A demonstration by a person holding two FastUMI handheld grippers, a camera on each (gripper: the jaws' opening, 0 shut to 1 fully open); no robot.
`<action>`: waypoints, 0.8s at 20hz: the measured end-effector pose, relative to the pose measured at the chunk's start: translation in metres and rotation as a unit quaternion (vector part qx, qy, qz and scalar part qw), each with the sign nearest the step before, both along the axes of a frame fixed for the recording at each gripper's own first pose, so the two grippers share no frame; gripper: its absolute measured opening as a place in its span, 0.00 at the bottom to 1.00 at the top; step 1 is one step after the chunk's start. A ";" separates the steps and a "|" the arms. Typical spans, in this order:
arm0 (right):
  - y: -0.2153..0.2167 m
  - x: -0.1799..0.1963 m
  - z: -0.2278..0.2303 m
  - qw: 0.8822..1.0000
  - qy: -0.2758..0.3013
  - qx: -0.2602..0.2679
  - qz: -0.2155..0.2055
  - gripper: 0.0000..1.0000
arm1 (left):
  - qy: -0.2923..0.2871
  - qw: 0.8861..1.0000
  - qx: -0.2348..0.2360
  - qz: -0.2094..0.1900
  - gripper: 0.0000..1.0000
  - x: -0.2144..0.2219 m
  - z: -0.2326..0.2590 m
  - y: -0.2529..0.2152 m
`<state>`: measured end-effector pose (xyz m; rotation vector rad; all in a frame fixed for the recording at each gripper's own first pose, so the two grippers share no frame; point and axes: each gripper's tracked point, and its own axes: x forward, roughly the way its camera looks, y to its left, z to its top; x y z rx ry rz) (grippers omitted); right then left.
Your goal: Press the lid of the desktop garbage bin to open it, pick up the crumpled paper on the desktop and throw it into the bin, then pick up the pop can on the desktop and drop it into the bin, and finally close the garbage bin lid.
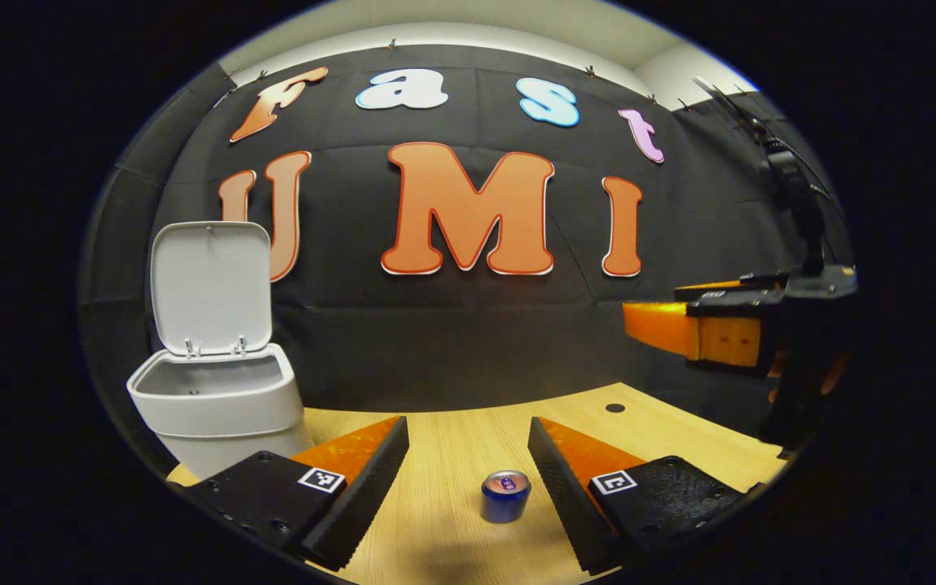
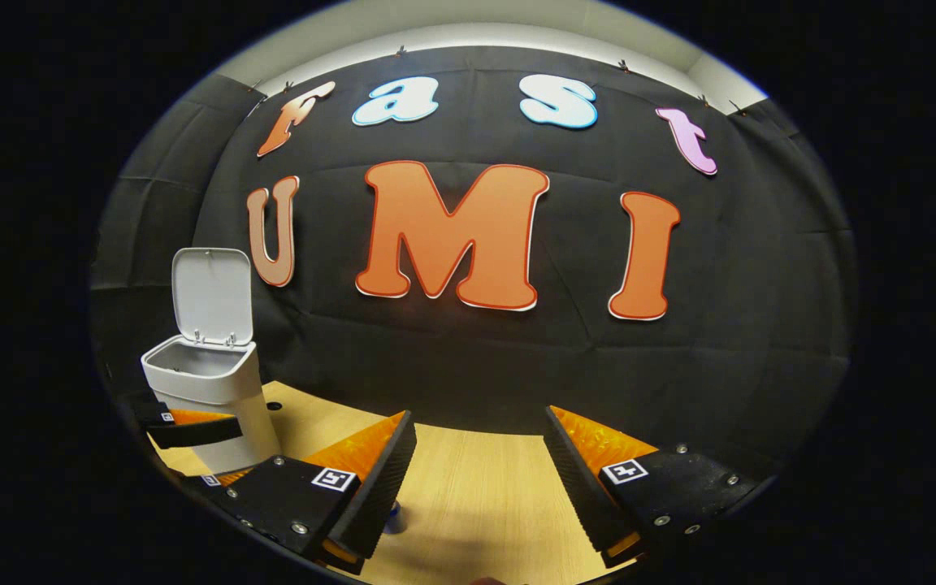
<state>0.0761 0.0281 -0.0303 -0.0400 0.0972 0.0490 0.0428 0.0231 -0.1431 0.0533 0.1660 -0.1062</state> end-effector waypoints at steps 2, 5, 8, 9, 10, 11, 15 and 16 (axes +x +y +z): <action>-0.008 -0.006 -0.007 1.000 0.012 -0.003 -0.009 0.94 | 0.008 1.000 0.003 -0.002 0.94 0.013 -0.020 -0.004; -0.018 -0.014 -0.014 0.999 0.022 -0.008 -0.023 0.94 | 0.026 1.000 0.005 -0.005 0.94 0.020 -0.056 -0.013; -0.028 -0.021 -0.019 0.999 0.027 -0.011 -0.036 0.94 | 0.040 0.999 0.011 -0.010 0.94 0.033 -0.083 -0.019; -0.030 -0.023 -0.018 0.999 0.028 -0.010 -0.039 0.94 | 0.045 0.999 0.012 -0.013 0.95 0.037 -0.093 -0.022; -0.031 -0.023 -0.020 0.999 0.029 -0.011 -0.042 0.94 | 0.052 0.998 0.014 -0.015 0.95 0.041 -0.103 -0.024; -0.033 -0.024 -0.020 0.999 0.030 -0.012 -0.043 0.94 | 0.058 0.998 0.016 -0.016 0.95 0.045 -0.113 -0.026; -0.040 -0.028 -0.024 0.998 0.037 -0.019 -0.052 0.94 | 0.092 0.995 0.020 -0.013 0.95 0.061 -0.152 -0.029; -0.042 -0.029 -0.026 0.998 0.039 -0.020 -0.054 0.94 | 0.095 0.995 0.019 -0.013 0.96 0.065 -0.158 -0.030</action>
